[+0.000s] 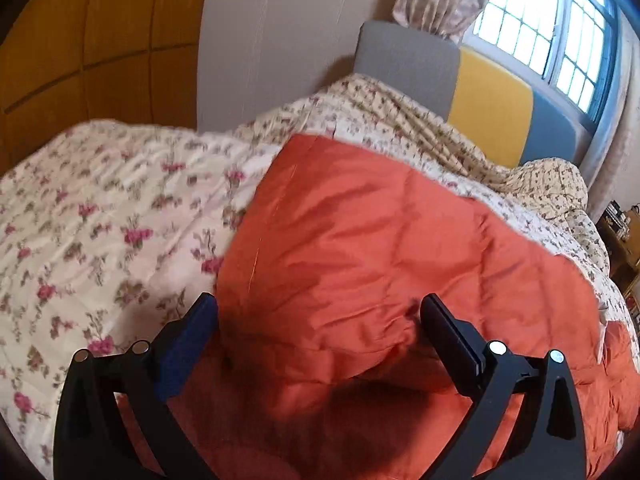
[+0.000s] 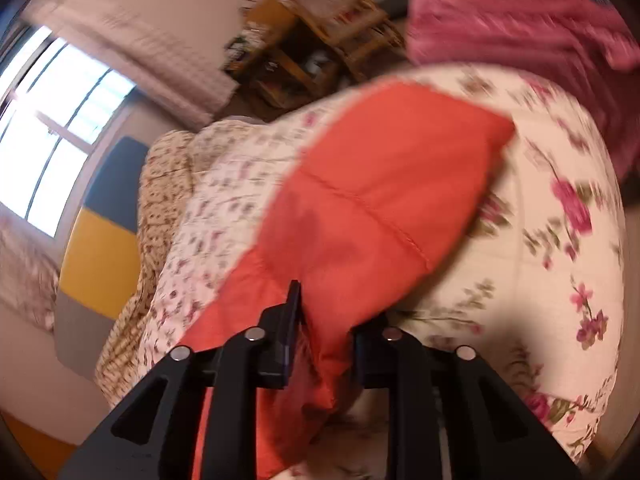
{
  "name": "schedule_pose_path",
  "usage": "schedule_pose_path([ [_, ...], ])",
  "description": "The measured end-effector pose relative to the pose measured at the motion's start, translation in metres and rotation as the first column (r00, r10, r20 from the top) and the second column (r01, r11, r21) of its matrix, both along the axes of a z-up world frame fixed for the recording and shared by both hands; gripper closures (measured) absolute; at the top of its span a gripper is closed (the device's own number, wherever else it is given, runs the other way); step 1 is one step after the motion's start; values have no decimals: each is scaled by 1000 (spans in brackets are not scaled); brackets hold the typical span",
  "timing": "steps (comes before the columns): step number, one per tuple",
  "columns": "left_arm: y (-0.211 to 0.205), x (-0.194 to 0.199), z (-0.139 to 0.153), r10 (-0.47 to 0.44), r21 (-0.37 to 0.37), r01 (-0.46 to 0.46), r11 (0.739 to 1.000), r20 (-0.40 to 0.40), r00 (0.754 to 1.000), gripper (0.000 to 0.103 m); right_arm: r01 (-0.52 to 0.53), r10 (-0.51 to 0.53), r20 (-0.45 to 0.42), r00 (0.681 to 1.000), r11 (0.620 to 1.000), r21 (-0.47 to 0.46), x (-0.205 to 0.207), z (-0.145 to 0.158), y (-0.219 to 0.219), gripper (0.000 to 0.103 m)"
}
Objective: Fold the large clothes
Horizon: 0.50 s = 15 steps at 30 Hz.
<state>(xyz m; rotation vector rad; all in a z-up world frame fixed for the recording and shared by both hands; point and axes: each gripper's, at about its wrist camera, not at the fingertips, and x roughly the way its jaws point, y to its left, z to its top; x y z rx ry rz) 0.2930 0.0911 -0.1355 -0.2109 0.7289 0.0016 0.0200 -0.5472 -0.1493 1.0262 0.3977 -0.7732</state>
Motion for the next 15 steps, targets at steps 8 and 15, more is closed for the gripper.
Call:
schedule_pose_path([
  [8,8,3,-13,-3,-54,1,999,-34,999,3,-116,126,43,991,975,-191,47,56,66,86],
  [15,7,0,-13,-2,-56,1,998,-29,1000,3,-323,354,16,935,870,-373,127,76,155,86],
])
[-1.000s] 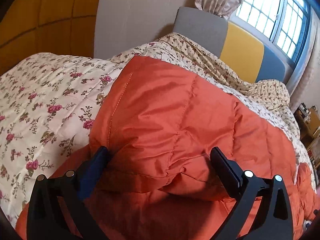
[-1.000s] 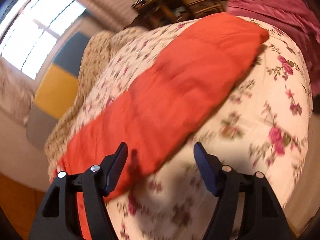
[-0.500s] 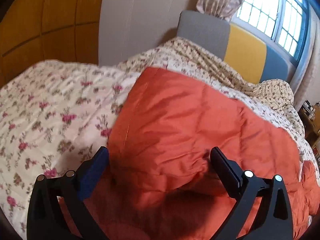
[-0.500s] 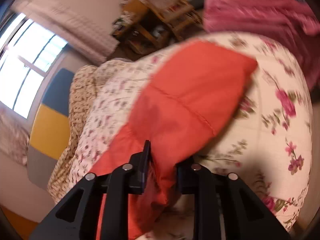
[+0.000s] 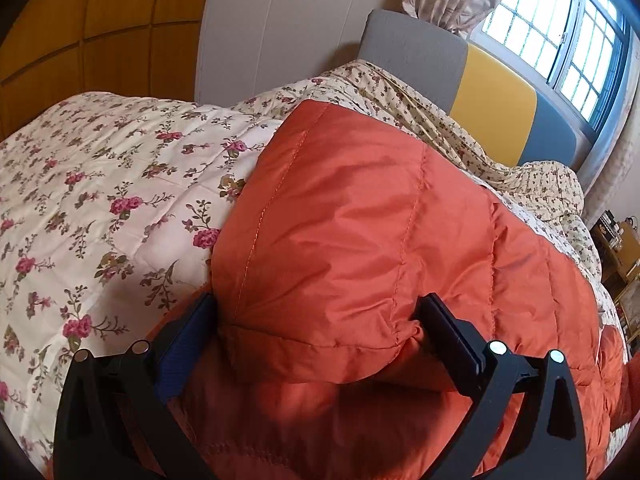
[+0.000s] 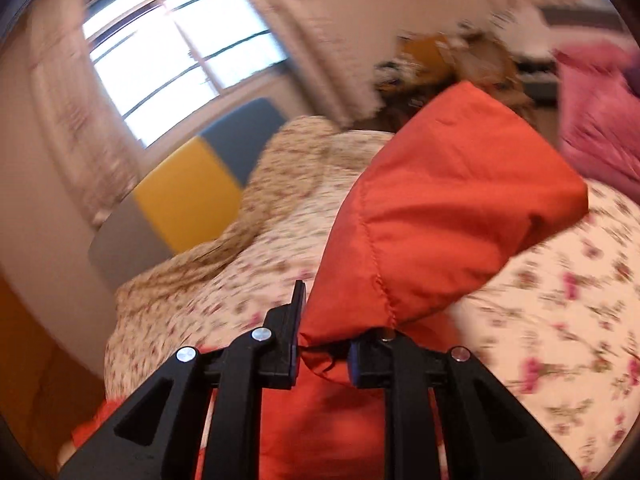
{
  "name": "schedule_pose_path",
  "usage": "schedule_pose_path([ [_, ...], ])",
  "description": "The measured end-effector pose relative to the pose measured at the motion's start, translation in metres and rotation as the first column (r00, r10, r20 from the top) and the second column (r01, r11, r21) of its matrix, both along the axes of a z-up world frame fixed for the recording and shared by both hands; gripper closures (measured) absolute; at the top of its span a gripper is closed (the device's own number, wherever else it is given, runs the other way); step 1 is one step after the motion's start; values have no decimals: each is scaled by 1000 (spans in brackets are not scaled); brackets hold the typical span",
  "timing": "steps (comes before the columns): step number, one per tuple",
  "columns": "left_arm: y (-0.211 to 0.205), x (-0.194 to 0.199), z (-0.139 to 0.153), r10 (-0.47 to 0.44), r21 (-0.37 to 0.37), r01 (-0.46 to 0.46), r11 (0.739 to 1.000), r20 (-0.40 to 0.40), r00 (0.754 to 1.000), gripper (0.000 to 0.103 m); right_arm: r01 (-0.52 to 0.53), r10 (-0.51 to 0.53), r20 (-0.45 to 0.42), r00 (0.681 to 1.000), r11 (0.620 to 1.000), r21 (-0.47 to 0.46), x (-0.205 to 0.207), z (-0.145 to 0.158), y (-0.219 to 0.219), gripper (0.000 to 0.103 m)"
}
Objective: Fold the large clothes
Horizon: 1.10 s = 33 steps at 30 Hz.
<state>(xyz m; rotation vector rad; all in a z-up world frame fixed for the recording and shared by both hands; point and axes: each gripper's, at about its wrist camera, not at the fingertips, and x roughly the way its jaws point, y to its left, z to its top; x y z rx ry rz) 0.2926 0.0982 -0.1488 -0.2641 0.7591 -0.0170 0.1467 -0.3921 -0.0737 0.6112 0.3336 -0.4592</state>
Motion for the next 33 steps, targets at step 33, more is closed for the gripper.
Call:
schedule_pose_path([
  [33,2,-2,-4,7,-53,-7,999,5,1000,3,-899,813,-417,406,272,-344,162,-95,310,80],
])
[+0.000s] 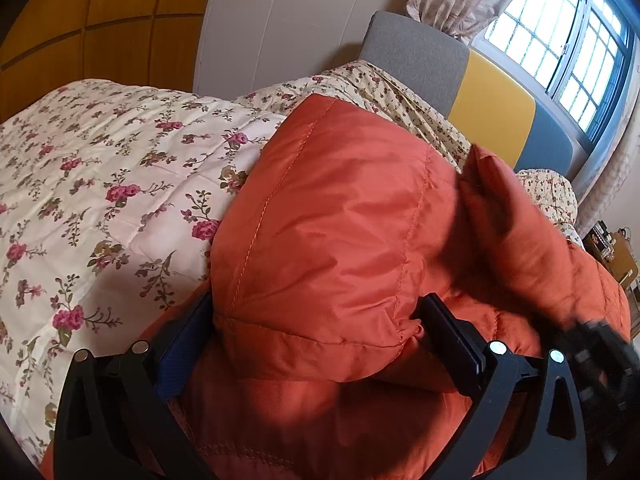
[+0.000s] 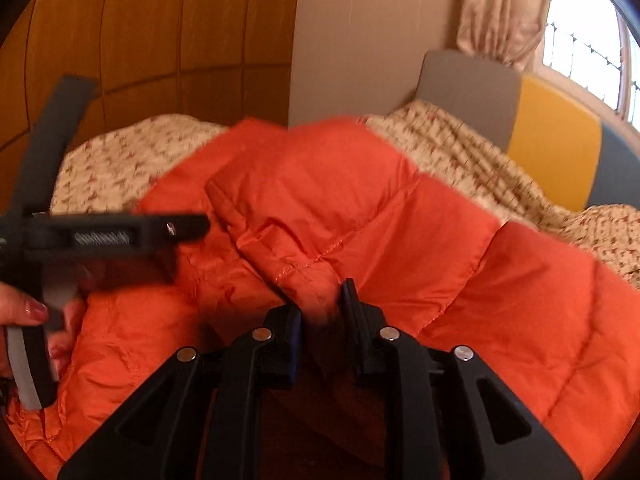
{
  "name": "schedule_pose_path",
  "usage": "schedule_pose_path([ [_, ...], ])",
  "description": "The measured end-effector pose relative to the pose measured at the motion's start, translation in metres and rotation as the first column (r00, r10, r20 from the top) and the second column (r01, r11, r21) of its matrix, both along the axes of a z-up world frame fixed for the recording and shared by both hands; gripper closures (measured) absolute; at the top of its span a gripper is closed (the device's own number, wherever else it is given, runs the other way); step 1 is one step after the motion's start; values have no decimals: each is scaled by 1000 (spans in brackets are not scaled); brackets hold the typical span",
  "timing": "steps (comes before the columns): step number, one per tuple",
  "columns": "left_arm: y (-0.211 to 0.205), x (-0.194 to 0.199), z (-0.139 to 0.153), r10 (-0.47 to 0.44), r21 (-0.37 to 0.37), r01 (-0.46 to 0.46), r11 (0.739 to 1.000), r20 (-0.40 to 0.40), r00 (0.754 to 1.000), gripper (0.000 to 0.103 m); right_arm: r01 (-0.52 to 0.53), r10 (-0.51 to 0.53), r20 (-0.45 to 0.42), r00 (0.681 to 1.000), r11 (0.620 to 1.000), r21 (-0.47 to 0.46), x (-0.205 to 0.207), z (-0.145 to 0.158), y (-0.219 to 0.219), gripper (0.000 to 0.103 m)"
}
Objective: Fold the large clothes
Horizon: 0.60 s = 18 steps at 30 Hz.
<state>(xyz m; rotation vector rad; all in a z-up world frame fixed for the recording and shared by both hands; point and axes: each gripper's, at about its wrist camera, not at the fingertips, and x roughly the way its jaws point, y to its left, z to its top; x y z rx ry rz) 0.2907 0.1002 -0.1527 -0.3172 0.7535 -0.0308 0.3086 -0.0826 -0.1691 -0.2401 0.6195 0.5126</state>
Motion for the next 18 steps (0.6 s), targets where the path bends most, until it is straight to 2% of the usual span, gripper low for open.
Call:
schedule_pose_path([
  [1,1,-1,1,4,-4,-4,1000,4,1000,3,-10,10,-9,1000,1000,9,-3,1,-1,74],
  [2,2,-2,2,10,-11,-10,1000,9,1000,3,-20,21,-28,999,999,26,-6,3,-6,62],
  [3,4,-4,3,17,-18,-17,1000,12,1000,3,-13,14,-33,999,999,40,-12,8,-10,57],
  [4,5,-6,6,27,-19,-27,999,13,1000,3,-5,7,-35,999,998,55,-17,14,-13,55],
  [6,7,-16,18,51,-20,-50,999,45,998,3,36,-36,-7,999,988,152,-46,31,-36,51],
  [8,3,-30,38,43,-39,-38,999,120,992,3,92,-99,20,995,968,232,-73,49,-60,43],
  [9,-1,-34,47,31,-42,-25,999,150,988,3,122,-133,26,991,956,268,-82,54,-72,42],
  [11,-15,-36,64,-9,-34,16,999,199,980,3,238,-255,14,967,919,313,-95,57,-105,42],
  [13,-35,-26,80,-63,6,63,998,219,974,3,336,-355,3,935,886,319,-96,59,-126,44],
  [14,-44,-16,84,-84,26,80,996,217,973,3,395,-416,-4,910,862,316,-95,57,-140,49],
  [15,-49,-4,84,-97,39,90,995,201,975,3,448,-464,-25,885,839,308,-89,55,-152,58],
  [17,-56,25,74,-93,60,86,994,125,988,3,511,-512,-79,855,808,292,-72,53,-173,64],
  [18,-59,45,61,-90,65,87,994,54,994,3,535,-532,-91,842,798,279,-63,50,-181,67],
])
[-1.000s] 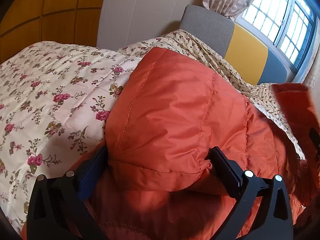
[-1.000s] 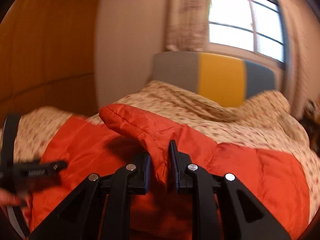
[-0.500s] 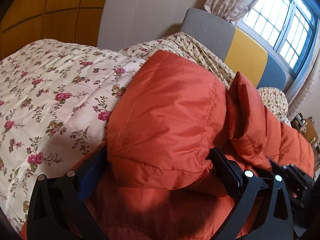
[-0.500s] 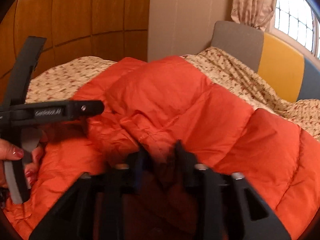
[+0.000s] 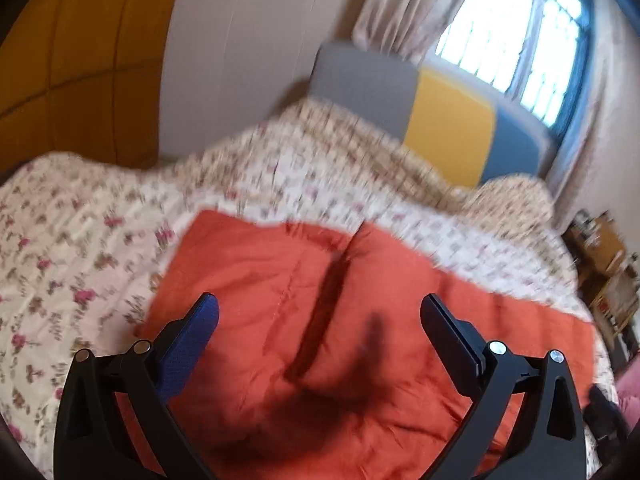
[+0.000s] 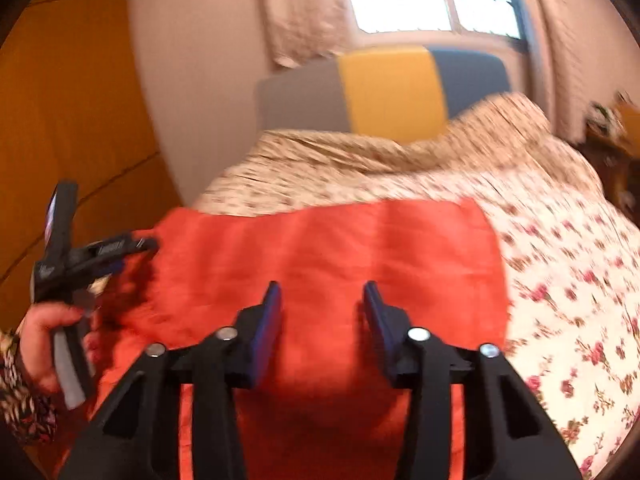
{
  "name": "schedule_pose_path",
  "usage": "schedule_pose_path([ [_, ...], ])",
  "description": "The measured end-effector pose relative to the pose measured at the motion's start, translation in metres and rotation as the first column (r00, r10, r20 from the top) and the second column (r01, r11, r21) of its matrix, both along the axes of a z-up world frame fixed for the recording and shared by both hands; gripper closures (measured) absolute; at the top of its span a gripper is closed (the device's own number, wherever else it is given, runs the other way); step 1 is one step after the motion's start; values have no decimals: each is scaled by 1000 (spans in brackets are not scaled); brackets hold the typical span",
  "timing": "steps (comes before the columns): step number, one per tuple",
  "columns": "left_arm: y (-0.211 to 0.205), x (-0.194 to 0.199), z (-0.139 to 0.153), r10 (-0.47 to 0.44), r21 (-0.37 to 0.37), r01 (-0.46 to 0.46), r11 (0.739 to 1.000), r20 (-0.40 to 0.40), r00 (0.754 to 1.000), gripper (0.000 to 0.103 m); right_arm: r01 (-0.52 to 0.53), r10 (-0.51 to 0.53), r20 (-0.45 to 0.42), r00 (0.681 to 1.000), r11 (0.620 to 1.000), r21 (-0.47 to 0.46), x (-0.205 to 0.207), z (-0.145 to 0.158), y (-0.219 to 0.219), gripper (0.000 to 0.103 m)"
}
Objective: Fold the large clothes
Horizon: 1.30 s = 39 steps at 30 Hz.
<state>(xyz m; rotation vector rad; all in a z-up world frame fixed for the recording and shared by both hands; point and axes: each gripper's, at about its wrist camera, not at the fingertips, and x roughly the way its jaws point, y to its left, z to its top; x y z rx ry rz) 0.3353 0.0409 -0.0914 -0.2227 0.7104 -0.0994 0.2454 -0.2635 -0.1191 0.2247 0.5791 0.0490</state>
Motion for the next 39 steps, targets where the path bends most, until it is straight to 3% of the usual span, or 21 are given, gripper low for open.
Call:
schedule_pose_path([
  [2,-2,12,-15,0,4,0,1000,-56,998,29,78,-79,-40,996,997,-30,18,-9,-19,71],
  [3,-6,12,-19,-9,11,10,1000,-58,998,30,113,-114,-54,992,993,-27,24,-12,-31,76],
  [4,-11,7,-19,-20,25,21,999,-47,999,40,146,-147,-66,987,989,-19,30,-16,-40,78],
  [5,-15,2,-19,-38,37,39,999,-37,999,56,190,-191,-92,977,982,-22,40,-23,-50,79],
  [7,-28,-12,-21,-81,69,83,994,-33,996,68,204,-204,-127,971,979,-10,54,-37,-60,79],
  [10,-48,-30,-37,-136,111,139,984,-37,990,68,189,-188,-146,971,982,-7,59,-47,-65,79],
  [13,-54,-33,-45,-134,137,136,981,-29,991,68,181,-171,-160,972,982,51,53,-45,-82,77],
  [16,-49,-31,-43,-140,103,143,984,-41,989,68,208,-195,-106,975,971,122,27,-23,-89,65],
  [17,-46,-33,-39,-137,94,141,986,-51,989,58,211,-202,-81,976,970,117,15,-12,-79,59],
  [18,-41,-35,-34,-124,98,128,987,-48,991,48,204,-199,-59,978,973,103,10,-5,-77,59],
  [19,-38,-39,-27,-103,104,105,989,-23,994,28,190,-186,-51,981,978,83,10,1,-73,59],
  [20,-35,-47,-18,-84,104,81,991,24,996,17,177,-173,-53,983,981,75,12,4,-69,59],
  [21,-33,-55,-5,-73,92,64,994,95,993,16,159,-155,-59,986,985,72,17,6,-65,59],
  [24,-47,-52,12,-104,102,90,991,142,984,15,154,-151,-106,983,988,18,38,-5,-55,59],
  [28,-86,-26,2,-184,196,165,967,84,979,15,151,-151,-151,977,988,-9,56,-33,-58,60],
  [30,-106,-8,-23,-199,297,195,935,-17,980,15,145,-144,-145,979,989,-5,56,-40,-58,60],
  [32,-102,-1,-46,-202,259,212,942,-67,977,14,143,-144,-151,978,990,-19,59,-49,-56,60],
  [34,-96,-1,-55,-202,225,208,952,-48,978,14,141,-140,-163,977,990,-8,63,-56,-58,60],
  [39,-97,0,-63,-201,238,207,949,-49,978,14,133,-128,-184,975,991,19,64,-56,-64,59],
])
